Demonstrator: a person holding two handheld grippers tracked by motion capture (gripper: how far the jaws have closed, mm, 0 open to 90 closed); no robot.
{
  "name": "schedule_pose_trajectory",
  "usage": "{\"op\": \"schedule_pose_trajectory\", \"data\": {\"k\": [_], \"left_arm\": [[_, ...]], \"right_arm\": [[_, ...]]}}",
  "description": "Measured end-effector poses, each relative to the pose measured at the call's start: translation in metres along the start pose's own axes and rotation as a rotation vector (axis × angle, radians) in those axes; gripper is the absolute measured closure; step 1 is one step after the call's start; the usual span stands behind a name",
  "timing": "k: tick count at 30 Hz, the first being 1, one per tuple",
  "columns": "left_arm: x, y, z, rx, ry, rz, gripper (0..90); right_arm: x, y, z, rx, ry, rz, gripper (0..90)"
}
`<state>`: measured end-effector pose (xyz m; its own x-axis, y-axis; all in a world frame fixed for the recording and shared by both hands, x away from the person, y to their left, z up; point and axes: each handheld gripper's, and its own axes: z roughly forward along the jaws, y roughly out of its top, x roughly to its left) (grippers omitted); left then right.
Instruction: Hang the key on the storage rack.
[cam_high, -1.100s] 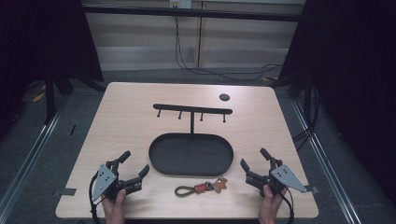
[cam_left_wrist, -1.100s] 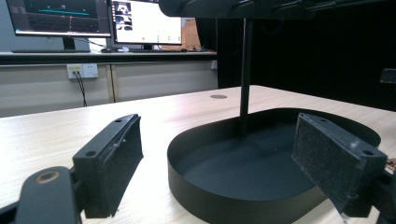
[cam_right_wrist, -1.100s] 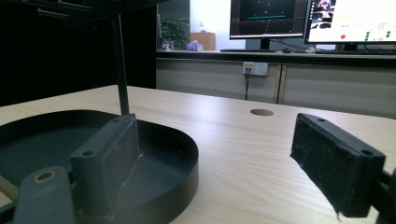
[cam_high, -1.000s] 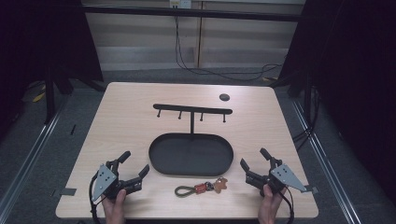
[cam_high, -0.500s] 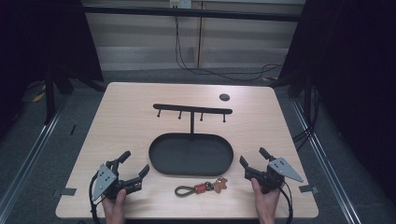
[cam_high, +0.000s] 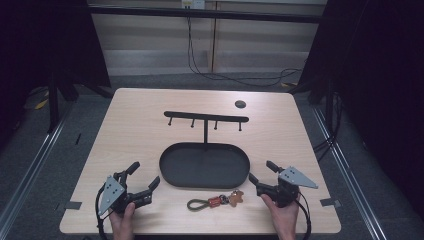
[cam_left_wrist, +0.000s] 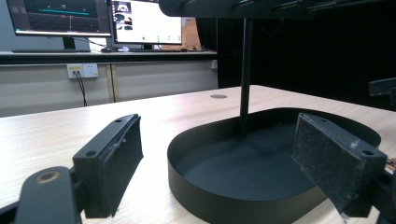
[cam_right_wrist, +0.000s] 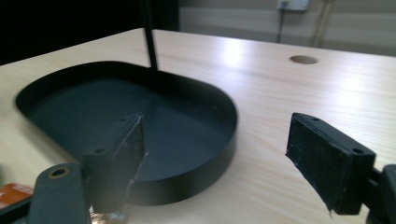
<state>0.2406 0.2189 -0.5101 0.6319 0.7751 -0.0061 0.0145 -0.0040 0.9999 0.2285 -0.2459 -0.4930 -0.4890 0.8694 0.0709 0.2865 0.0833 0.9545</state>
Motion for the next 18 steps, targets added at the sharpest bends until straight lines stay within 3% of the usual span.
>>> {"op": "schedule_pose_trajectory", "data": {"k": [8, 13, 15, 18], "left_arm": [[0.000, 0.000, 0.000, 0.000, 0.000, 0.001, 15.7], [0.000, 0.000, 0.000, 0.000, -0.001, 0.001, 15.7], [0.000, 0.000, 0.000, -0.001, -0.001, -0.001, 15.7], [0.000, 0.000, 0.000, 0.000, -0.001, 0.001, 15.7]], "right_arm": [[0.007, 0.010, -0.001, 0.012, 0.069, -0.029, 27.5], [0.010, 0.019, 0.002, 0.054, 0.114, -0.044, 32.7], [0.013, 0.023, 0.004, 0.081, 0.155, -0.036, 33.9], [0.017, 0.027, 0.004, 0.083, 0.163, -0.046, 34.3]]}}
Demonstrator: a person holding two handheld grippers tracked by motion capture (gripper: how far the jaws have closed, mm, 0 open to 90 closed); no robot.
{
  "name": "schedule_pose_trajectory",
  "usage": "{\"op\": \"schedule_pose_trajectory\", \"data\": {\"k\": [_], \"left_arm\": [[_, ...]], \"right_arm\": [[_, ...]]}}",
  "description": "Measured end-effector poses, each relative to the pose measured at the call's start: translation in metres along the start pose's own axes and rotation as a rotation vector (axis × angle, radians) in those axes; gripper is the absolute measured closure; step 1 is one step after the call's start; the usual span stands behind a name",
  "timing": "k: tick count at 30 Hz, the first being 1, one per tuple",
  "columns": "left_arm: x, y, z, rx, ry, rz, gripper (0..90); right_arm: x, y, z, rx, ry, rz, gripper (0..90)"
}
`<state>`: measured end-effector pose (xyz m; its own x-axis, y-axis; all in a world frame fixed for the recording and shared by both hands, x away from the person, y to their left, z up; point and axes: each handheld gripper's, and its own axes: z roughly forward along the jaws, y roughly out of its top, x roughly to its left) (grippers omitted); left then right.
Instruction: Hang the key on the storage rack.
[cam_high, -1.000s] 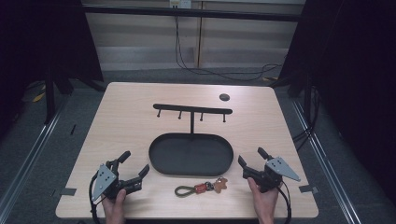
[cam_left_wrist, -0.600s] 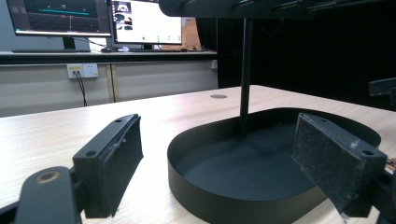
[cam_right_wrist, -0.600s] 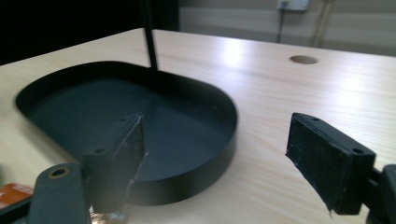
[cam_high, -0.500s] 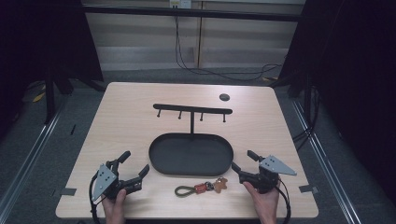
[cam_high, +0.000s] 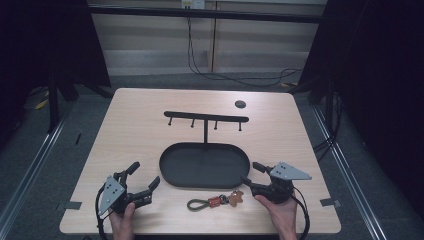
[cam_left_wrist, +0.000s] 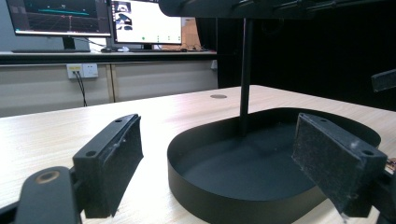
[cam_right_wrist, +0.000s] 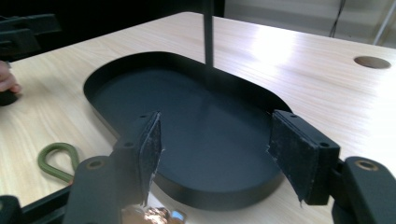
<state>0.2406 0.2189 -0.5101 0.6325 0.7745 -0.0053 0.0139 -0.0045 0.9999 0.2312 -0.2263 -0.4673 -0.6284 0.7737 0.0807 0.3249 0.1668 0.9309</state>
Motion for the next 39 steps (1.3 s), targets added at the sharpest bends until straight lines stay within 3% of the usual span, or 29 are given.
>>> {"op": "schedule_pose_trajectory", "data": {"k": [8, 11, 12, 19, 21, 29, 34, 39], "left_arm": [[0.000, 0.000, 0.000, 0.000, 0.000, 0.001, 15.7], [0.000, 0.000, 0.000, 0.000, 0.000, 0.000, 15.7], [0.000, 0.000, 0.000, 0.000, 0.000, 0.001, 15.7], [0.000, 0.000, 0.000, 0.000, 0.000, 0.000, 15.7], [0.000, 0.000, 0.000, 0.000, 0.000, 0.000, 15.7], [0.000, 0.000, 0.000, 0.000, 0.000, 0.000, 15.7], [0.000, 0.000, 0.000, 0.000, 0.000, 0.000, 15.7], [0.000, 0.000, 0.000, 0.000, 0.000, 0.000, 15.8]], "right_arm": [[0.008, 0.012, 0.007, 0.069, 0.087, -0.020, 43.4], [0.011, 0.017, 0.012, 0.090, 0.110, -0.025, 33.4], [0.016, 0.022, 0.015, 0.131, 0.141, -0.047, 44.4], [0.029, 0.032, 0.027, 0.235, 0.194, -0.094, 42.3], [0.032, 0.034, 0.032, 0.256, 0.235, -0.073, 45.2], [0.046, 0.041, 0.053, 0.395, 0.321, -0.155, 52.3], [0.053, 0.045, 0.066, 0.467, 0.399, -0.125, 55.9], [0.062, 0.049, 0.077, 0.527, 0.425, -0.136, 54.5]]}}
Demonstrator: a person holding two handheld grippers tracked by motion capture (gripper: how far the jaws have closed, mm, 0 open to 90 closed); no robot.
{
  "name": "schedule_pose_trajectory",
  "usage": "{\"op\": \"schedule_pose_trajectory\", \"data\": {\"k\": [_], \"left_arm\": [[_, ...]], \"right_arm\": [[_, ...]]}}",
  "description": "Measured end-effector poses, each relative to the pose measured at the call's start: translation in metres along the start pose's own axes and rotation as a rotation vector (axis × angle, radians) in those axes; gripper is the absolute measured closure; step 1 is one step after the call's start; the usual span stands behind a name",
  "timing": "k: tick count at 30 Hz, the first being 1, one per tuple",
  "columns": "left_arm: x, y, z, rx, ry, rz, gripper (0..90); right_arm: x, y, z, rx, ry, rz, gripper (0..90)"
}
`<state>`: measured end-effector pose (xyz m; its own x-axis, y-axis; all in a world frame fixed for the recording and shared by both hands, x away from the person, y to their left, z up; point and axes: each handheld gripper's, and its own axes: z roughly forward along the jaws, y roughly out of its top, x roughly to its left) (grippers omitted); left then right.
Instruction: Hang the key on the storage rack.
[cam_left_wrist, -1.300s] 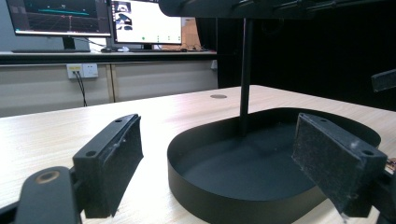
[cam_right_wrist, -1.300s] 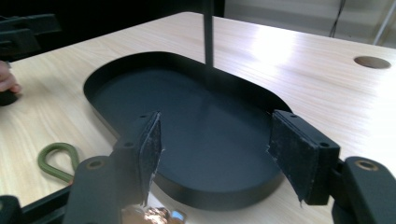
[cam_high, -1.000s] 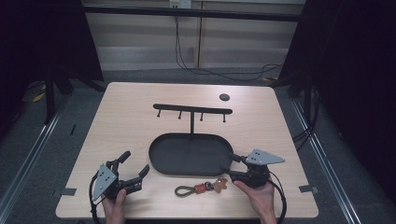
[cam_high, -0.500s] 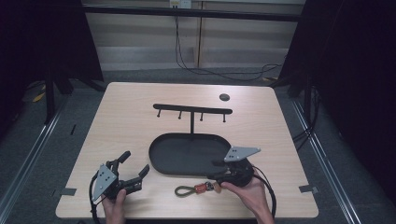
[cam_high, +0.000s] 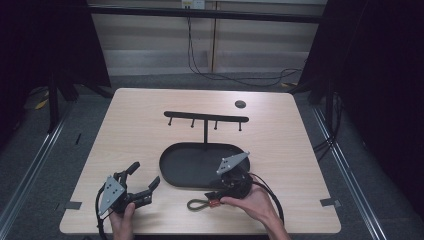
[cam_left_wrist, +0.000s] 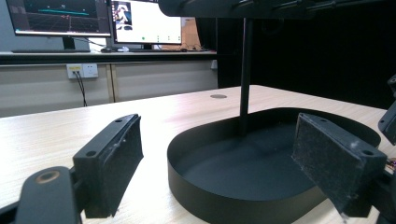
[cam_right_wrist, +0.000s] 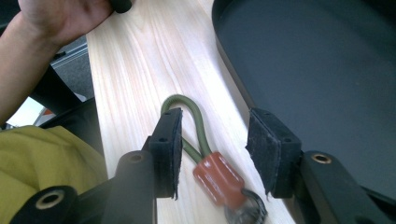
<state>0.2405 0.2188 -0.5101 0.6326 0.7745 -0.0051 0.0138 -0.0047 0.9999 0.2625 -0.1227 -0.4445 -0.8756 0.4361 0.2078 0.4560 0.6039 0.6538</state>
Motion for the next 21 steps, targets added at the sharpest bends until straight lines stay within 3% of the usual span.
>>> {"op": "schedule_pose_trajectory", "data": {"k": [3, 10, 13, 16, 21], "left_arm": [[0.000, 0.000, 0.000, 0.000, 0.000, 0.000, 15.7], [0.000, 0.000, 0.000, 0.000, 0.000, -0.001, 15.7], [0.000, 0.000, 0.000, -0.001, -0.001, -0.001, 15.7], [0.000, 0.000, 0.000, -0.001, -0.002, -0.003, 15.7], [0.000, 0.000, 0.000, -0.001, -0.002, -0.001, 15.7]], "right_arm": [[0.002, 0.009, 0.005, 0.029, 0.036, -0.020, 51.7], [0.007, 0.020, 0.014, 0.106, 0.043, -0.067, 54.6], [0.011, 0.024, 0.022, 0.186, 0.070, -0.070, 55.7], [0.011, 0.027, 0.027, 0.235, 0.107, -0.060, 61.4], [0.013, 0.033, 0.037, 0.312, 0.097, -0.110, 68.6]]}}
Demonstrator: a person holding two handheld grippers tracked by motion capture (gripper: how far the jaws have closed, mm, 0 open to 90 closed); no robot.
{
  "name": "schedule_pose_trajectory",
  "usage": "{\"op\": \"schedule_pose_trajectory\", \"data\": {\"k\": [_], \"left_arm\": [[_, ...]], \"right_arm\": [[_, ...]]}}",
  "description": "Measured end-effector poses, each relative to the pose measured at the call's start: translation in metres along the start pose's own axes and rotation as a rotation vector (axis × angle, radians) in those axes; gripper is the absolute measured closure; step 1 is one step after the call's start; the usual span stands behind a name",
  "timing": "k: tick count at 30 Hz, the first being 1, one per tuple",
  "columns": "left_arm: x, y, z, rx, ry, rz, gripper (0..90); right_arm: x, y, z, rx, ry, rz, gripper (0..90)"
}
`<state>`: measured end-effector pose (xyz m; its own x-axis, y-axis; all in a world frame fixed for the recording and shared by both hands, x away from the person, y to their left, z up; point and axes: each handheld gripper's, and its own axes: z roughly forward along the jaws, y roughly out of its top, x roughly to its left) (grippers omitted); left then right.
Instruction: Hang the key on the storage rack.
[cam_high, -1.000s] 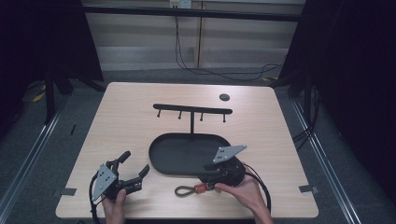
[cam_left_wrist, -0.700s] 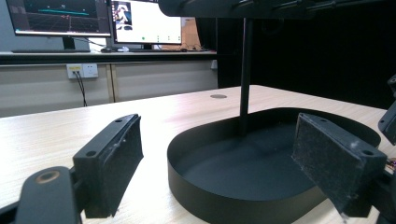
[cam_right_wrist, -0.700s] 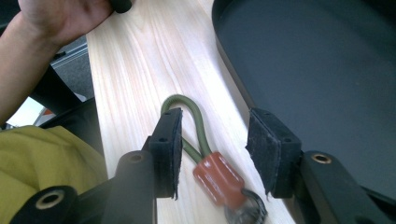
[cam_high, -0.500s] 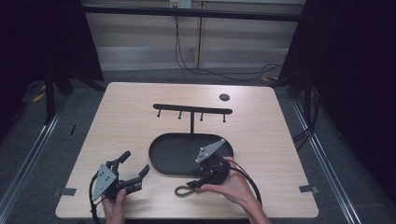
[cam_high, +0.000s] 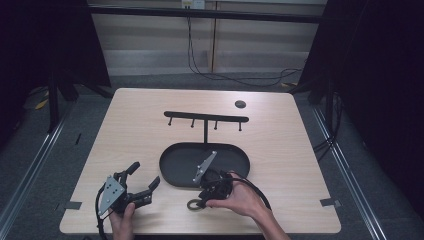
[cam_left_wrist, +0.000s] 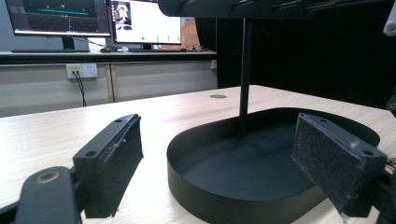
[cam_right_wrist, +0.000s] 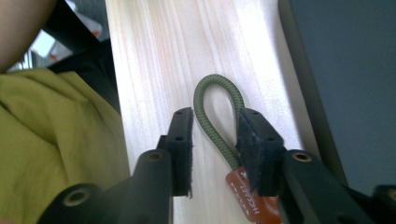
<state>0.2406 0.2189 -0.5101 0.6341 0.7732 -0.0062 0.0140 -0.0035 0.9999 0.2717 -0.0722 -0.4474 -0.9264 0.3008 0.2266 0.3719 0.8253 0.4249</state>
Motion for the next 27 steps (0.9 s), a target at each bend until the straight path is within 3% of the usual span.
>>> {"op": "schedule_pose_trajectory", "data": {"k": [8, 19, 27], "left_arm": [[0.000, 0.000, 0.000, 0.000, -0.001, 0.000, 15.7], [0.000, 0.000, 0.000, 0.000, -0.001, 0.000, 15.7], [0.000, 0.000, 0.000, 0.000, -0.003, -0.001, 15.7]], "right_arm": [[-0.009, 0.008, 0.015, 0.110, 0.005, 0.000, 79.5], [-0.015, 0.015, 0.020, 0.132, -0.022, -0.002, 79.2], [-0.014, 0.014, 0.022, 0.162, -0.039, -0.055, 81.4]]}}
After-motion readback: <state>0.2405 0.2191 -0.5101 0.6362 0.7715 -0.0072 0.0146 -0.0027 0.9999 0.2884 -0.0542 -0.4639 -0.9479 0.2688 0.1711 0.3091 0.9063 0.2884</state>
